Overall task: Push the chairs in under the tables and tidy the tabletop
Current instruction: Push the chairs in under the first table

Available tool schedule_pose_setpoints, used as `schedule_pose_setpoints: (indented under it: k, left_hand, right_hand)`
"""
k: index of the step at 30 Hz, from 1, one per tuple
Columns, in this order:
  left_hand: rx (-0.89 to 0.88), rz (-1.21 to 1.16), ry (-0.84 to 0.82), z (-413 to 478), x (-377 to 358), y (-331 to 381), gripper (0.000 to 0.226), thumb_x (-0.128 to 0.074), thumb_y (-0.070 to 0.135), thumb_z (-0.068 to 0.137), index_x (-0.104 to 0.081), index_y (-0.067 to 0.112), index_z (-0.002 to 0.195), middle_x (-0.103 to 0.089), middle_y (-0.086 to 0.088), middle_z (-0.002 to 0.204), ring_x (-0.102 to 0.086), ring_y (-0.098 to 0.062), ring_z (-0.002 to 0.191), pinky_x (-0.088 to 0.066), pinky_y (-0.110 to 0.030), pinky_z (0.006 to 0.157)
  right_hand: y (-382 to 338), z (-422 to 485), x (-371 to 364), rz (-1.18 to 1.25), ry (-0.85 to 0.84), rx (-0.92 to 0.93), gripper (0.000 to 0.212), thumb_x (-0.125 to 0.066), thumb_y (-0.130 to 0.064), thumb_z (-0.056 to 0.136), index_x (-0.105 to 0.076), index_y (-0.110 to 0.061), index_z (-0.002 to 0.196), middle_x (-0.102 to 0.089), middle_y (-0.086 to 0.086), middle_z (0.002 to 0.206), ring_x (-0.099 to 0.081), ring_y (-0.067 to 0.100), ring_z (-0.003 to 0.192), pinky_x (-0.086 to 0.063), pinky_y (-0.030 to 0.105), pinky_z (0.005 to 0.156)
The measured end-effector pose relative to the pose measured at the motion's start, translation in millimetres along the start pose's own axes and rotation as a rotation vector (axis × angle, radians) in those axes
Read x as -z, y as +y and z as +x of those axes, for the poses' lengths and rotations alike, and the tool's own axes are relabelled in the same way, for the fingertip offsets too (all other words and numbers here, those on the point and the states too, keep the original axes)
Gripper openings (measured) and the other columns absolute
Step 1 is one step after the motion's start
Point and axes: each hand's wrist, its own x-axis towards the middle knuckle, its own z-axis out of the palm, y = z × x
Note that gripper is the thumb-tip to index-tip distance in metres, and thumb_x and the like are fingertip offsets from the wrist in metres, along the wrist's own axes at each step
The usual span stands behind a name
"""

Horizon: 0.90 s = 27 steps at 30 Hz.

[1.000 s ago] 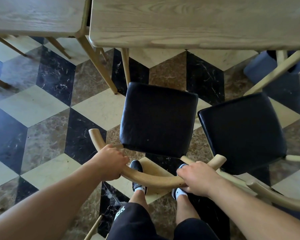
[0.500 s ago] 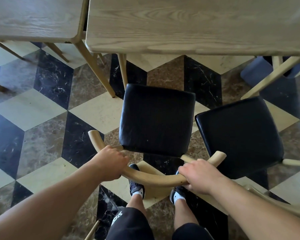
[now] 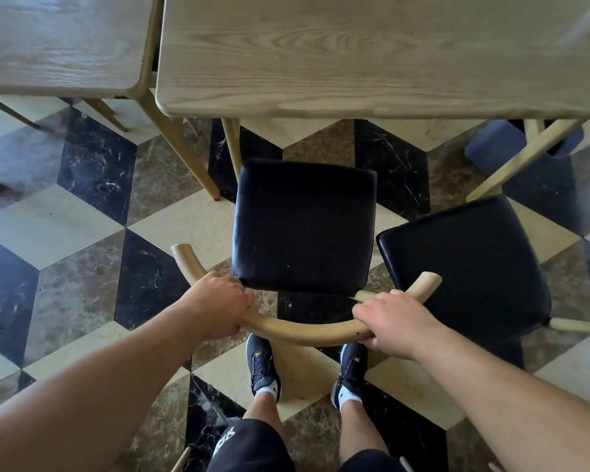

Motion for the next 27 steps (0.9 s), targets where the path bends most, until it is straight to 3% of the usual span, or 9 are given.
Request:
schedule_pose_setpoints:
  k: [7, 17, 23, 27]
  left_hand:
    - [0.000, -0.007, 0.017, 17.3, 13.0, -11.7, 0.026, -0.066, 0.046, 0.094, -0.063, 0.033, 0.116, -0.069, 0.012, 0.112, -0.067, -0.016, 0.106, -0.048, -0.039, 0.099]
    - [0.018, -0.003, 0.041, 43.5, 38.2, -26.9, 0.026, -0.065, 0.048, 0.093, -0.060, 0.033, 0.114, -0.067, 0.011, 0.105, -0.067, -0.016, 0.097, -0.051, -0.038, 0.095]
    - [0.051, -0.023, 0.053, 62.4, 54.9, -39.8, 0.023, -0.065, 0.045, 0.093, -0.059, 0.033, 0.112, -0.055, 0.014, 0.092, -0.065, -0.015, 0.093, -0.051, -0.039, 0.095]
    - [0.080, -0.026, 0.066, 75.9, 65.5, -50.4, 0.024, -0.066, 0.046, 0.092, -0.059, 0.033, 0.111, -0.061, 0.014, 0.094, -0.066, -0.017, 0.091, -0.053, -0.040, 0.092]
  right_hand:
    - [18.5, 9.3, 14.5, -0.012, 0.032, -0.022, 0.023, -0.063, -0.049, 0.098, -0.057, -0.029, 0.108, -0.065, -0.006, 0.107, -0.060, 0.021, 0.104, -0.043, 0.040, 0.091]
    - [49.8, 27.2, 34.1, -0.020, 0.063, -0.064, 0.024, -0.065, -0.050, 0.096, -0.059, -0.033, 0.112, -0.065, -0.009, 0.105, -0.058, 0.018, 0.100, -0.045, 0.041, 0.096]
    - [68.9, 39.4, 52.4, -0.032, 0.094, -0.090, 0.022, -0.067, -0.044, 0.096, -0.057, -0.030, 0.110, -0.063, -0.007, 0.105, -0.057, 0.020, 0.101, -0.045, 0.042, 0.102]
    - [83.4, 49.5, 62.5, -0.052, 0.122, -0.105, 0.022, -0.067, -0.045, 0.096, -0.057, -0.030, 0.110, -0.063, -0.006, 0.104, -0.060, 0.022, 0.103, -0.043, 0.044, 0.106]
